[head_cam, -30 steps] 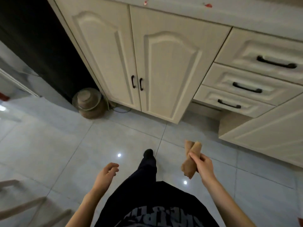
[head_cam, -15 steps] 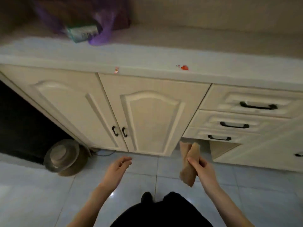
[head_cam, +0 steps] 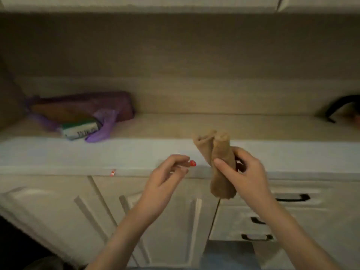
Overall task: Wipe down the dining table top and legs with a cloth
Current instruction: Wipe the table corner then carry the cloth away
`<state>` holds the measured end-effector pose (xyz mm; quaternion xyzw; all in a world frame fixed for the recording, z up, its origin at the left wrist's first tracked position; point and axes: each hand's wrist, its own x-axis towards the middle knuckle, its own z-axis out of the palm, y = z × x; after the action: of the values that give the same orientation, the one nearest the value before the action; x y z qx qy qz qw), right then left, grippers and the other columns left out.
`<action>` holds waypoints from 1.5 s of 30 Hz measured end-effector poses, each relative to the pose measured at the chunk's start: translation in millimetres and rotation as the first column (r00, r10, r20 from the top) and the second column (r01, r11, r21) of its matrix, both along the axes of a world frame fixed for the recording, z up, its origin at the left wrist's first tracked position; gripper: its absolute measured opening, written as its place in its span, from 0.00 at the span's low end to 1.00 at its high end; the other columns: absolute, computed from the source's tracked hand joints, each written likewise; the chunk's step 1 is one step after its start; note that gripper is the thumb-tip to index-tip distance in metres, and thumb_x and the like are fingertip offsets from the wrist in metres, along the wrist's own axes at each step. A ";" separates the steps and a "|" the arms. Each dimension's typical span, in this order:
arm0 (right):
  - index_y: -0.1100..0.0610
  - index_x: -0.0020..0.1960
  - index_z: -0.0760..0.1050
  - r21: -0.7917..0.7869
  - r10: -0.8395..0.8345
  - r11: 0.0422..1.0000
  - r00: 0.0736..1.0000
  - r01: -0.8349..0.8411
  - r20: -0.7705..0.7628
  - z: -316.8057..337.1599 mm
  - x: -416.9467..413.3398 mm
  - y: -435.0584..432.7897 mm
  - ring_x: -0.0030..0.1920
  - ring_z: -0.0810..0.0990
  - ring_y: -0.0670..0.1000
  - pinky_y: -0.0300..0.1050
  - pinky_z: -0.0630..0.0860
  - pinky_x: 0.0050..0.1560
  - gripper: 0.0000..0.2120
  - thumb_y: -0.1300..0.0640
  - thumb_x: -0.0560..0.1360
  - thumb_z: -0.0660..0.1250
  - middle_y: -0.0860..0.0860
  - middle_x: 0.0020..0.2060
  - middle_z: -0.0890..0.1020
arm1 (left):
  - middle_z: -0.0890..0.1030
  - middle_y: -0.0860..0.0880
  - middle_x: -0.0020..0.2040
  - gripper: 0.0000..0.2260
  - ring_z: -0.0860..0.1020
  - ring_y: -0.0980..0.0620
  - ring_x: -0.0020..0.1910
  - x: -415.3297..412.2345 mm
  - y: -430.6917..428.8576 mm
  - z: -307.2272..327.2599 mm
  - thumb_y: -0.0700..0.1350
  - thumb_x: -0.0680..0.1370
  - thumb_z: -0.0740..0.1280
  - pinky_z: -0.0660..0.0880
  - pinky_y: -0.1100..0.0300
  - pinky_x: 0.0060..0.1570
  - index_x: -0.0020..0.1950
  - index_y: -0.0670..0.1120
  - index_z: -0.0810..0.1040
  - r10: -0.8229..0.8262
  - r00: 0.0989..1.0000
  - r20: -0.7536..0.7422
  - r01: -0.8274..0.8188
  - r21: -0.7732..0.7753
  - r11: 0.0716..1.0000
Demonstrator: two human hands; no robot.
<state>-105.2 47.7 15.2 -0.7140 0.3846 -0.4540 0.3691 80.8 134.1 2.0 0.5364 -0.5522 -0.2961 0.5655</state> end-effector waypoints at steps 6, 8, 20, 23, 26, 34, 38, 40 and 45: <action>0.54 0.54 0.80 -0.317 -0.116 0.948 0.929 -0.001 -0.351 -11.1 13.6 -87.9 0.47 0.78 0.51 0.36 0.66 0.44 0.15 0.51 0.70 0.75 0.49 0.44 0.80 | 0.82 0.45 0.49 0.16 0.82 0.48 0.49 -8.6 -91.7 13.2 0.54 0.70 0.72 0.78 0.60 0.47 0.54 0.53 0.75 0.103 0.987 -0.123 -0.085 0.144 0.986; 0.54 0.55 0.80 -0.293 -0.094 0.956 0.915 -0.028 -0.392 -16.4 17.0 -97.2 0.47 0.78 0.50 0.35 0.65 0.43 0.16 0.48 0.71 0.74 0.50 0.45 0.79 | 0.82 0.54 0.45 0.17 0.82 0.60 0.45 -15.5 -110.1 12.6 0.58 0.66 0.74 0.78 0.64 0.46 0.49 0.55 0.75 0.123 0.991 -0.049 -0.112 0.179 0.977; 0.52 0.66 0.75 0.070 0.142 0.989 0.981 -0.133 -0.133 -24.6 5.1 -127.1 0.53 0.79 0.36 0.30 0.72 0.55 0.19 0.59 0.75 0.70 0.45 0.54 0.83 | 0.82 0.50 0.44 0.10 0.79 0.59 0.41 -20.2 -148.6 -5.9 0.35 0.74 0.69 0.75 0.66 0.44 0.51 0.47 0.78 0.214 0.973 -0.089 -0.209 0.068 0.976; 0.56 0.60 0.78 0.025 0.070 0.997 0.997 -0.068 -0.044 -24.2 0.8 -136.5 0.50 0.79 0.33 0.25 0.72 0.49 0.17 0.64 0.73 0.71 0.44 0.51 0.82 | 0.82 0.49 0.45 0.11 0.79 0.62 0.40 -12.3 -149.2 -1.1 0.36 0.74 0.70 0.74 0.70 0.41 0.54 0.44 0.78 0.208 0.977 -0.042 -0.205 0.063 0.977; 0.55 0.57 0.80 -0.012 0.037 0.999 0.999 -0.037 -0.017 -14.8 -2.9 -155.1 0.51 0.79 0.36 0.29 0.74 0.51 0.13 0.63 0.72 0.73 0.44 0.51 0.83 | 0.81 0.51 0.46 0.15 0.79 0.57 0.46 -4.7 -149.4 1.1 0.42 0.72 0.72 0.74 0.69 0.40 0.58 0.46 0.78 0.289 0.955 0.068 -0.296 0.138 0.945; 0.55 0.66 0.75 -0.235 -0.033 0.962 0.799 -0.137 -0.600 -7.0 23.3 -185.4 0.61 0.77 0.55 0.43 0.72 0.62 0.18 0.54 0.76 0.68 0.54 0.62 0.78 | 0.69 0.46 0.65 0.26 0.66 0.45 0.66 -6.7 -147.9 -6.3 0.49 0.72 0.66 0.64 0.56 0.66 0.69 0.46 0.67 0.309 0.590 0.746 -0.383 -0.077 0.920; 0.57 0.65 0.75 -0.382 -0.177 0.922 0.806 -0.066 -0.565 -19.1 19.1 -133.9 0.61 0.77 0.56 0.47 0.73 0.62 0.20 0.48 0.78 0.59 0.55 0.60 0.80 | 0.66 0.52 0.74 0.21 0.59 0.53 0.75 -1.5 -158.9 -1.7 0.50 0.80 0.57 0.54 0.58 0.74 0.73 0.50 0.67 0.053 0.445 0.894 -0.041 -0.039 0.998; 0.57 0.70 0.71 -0.328 -0.142 0.938 0.736 -0.114 -0.662 -27.8 15.2 -114.2 0.69 0.71 0.55 0.45 0.65 0.69 0.32 0.40 0.76 0.48 0.54 0.67 0.75 | 0.63 0.52 0.76 0.21 0.56 0.55 0.76 -0.5 -162.0 -8.2 0.52 0.82 0.54 0.49 0.58 0.75 0.74 0.50 0.65 -0.057 0.391 0.919 0.004 0.060 0.998; 0.52 0.80 0.48 -0.142 -0.007 0.970 0.561 -0.198 -0.828 -36.2 10.8 -145.4 0.79 0.46 0.46 0.42 0.41 0.75 0.30 0.39 0.82 0.45 0.48 0.79 0.50 | 0.52 0.52 0.79 0.25 0.47 0.55 0.78 -0.4 -173.8 -21.8 0.55 0.83 0.47 0.47 0.55 0.76 0.78 0.49 0.52 -0.155 0.371 0.916 -0.099 0.205 0.974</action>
<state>-94.4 -97.7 -21.0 -0.8987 0.4201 -0.0877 0.0906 80.4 -39.7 -19.9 0.6605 -0.7455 -0.0144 0.0885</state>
